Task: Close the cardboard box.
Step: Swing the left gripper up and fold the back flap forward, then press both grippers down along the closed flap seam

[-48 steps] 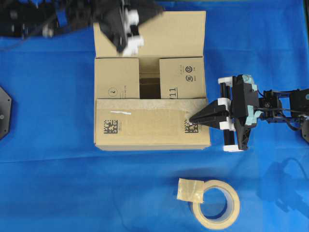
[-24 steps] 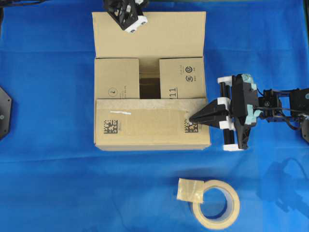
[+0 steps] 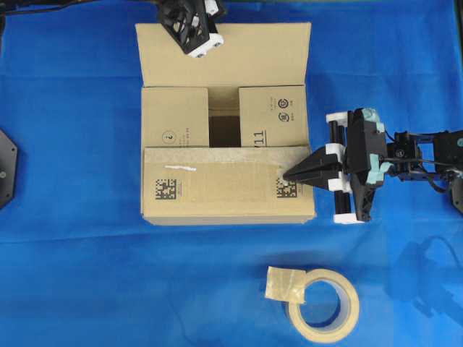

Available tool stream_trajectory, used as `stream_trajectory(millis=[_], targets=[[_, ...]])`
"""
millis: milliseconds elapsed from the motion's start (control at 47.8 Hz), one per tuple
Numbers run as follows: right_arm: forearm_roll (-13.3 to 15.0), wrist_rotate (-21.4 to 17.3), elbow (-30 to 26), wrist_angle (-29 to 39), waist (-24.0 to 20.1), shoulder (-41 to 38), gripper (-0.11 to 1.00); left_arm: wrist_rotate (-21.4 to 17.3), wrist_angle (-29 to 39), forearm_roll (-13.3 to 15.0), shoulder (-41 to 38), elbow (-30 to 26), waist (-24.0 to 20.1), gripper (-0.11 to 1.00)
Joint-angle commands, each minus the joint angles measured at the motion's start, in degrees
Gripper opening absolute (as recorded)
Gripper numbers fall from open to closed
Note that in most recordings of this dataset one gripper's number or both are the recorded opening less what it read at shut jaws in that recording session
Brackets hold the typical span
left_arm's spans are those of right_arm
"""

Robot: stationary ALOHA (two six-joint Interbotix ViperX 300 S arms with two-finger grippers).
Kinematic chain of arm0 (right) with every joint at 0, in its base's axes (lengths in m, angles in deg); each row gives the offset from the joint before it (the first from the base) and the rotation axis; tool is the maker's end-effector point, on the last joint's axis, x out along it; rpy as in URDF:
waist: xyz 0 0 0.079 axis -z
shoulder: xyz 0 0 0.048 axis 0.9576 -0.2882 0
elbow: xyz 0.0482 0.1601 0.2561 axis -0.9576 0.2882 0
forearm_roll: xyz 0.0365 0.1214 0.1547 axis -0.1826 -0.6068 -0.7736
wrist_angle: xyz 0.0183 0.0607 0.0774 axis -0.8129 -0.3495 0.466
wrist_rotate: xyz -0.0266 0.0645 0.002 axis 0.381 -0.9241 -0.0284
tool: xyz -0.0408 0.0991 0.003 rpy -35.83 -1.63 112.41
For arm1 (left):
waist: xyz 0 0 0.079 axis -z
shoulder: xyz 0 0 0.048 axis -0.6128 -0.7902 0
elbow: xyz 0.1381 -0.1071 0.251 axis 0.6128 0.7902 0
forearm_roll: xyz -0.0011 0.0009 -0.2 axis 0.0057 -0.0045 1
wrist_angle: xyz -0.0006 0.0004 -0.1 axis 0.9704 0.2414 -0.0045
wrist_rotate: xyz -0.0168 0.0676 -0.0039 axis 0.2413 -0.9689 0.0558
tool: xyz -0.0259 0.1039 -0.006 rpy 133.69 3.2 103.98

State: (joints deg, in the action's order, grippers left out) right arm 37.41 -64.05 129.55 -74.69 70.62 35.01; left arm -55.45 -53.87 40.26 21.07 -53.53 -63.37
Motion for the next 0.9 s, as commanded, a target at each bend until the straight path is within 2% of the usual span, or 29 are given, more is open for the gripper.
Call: stream_trajectory(millis=[0, 126, 523, 670, 879], targets=[[0.0, 0.09, -0.79, -0.44, 0.79, 0.26, 0.0, 0.18, 1.49, 0.09, 3.08, -0.62, 2.2, 0.0], [0.0, 0.09, -0.79, -0.7, 1.05, 0.26, 0.0, 1.49, 3.16, 0.18, 4.92, 0.35, 3.96, 0.0], [0.09, 0.26, -0.79, -0.79, 1.49, 0.26, 0.0, 10.55, 3.25, 0.18, 8.96, 7.21, 11.78, 0.0], [0.09, 0.35, -0.79, -0.97, 1.58, 0.35, 0.0, 12.83, 0.7, 0.09, 9.93, 10.46, 13.89, 0.0], [0.09, 0.44, -0.79, -1.32, 1.58, 0.79, 0.0, 16.61, -6.68, 0.18, 9.32, 16.7, 15.03, 0.0]])
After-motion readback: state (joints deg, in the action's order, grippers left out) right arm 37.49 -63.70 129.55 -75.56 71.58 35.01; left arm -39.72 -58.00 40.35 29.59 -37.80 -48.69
